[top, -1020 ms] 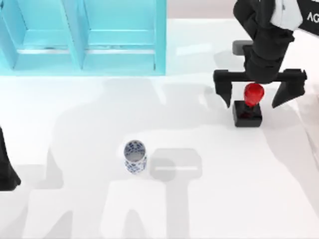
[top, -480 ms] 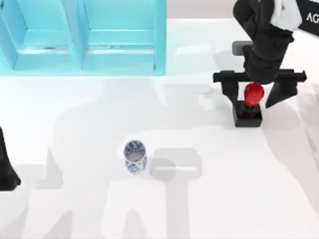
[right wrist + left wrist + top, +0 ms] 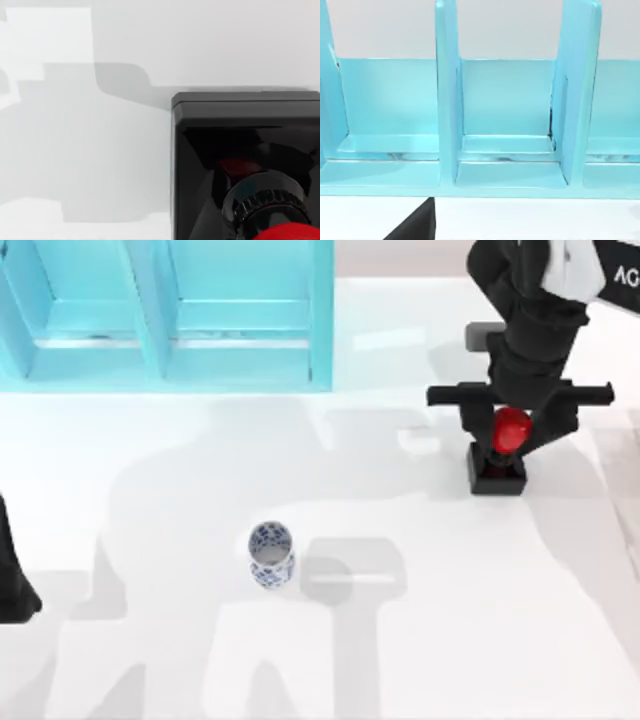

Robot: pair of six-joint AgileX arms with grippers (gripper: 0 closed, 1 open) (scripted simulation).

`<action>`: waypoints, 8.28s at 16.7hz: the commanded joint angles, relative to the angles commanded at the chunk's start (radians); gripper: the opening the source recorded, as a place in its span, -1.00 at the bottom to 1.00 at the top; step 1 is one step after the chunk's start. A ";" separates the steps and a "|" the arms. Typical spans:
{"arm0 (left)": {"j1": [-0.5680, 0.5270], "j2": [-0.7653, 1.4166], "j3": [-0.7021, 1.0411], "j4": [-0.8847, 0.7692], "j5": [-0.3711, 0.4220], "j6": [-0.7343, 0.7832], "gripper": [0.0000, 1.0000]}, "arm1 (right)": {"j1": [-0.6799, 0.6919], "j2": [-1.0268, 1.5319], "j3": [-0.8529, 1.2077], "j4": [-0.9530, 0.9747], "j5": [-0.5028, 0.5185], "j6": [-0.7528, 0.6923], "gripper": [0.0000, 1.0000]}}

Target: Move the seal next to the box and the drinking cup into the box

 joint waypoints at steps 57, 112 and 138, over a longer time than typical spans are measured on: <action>0.000 0.000 0.000 0.000 0.000 0.000 1.00 | -0.110 -0.630 -0.686 0.055 0.002 -0.117 -0.70; 0.000 0.000 0.000 0.000 0.000 0.000 1.00 | 0.600 0.235 0.708 -0.414 0.083 0.596 1.00; 0.000 0.000 0.000 0.000 0.000 0.000 1.00 | 0.592 0.201 0.314 -0.053 0.082 0.593 0.25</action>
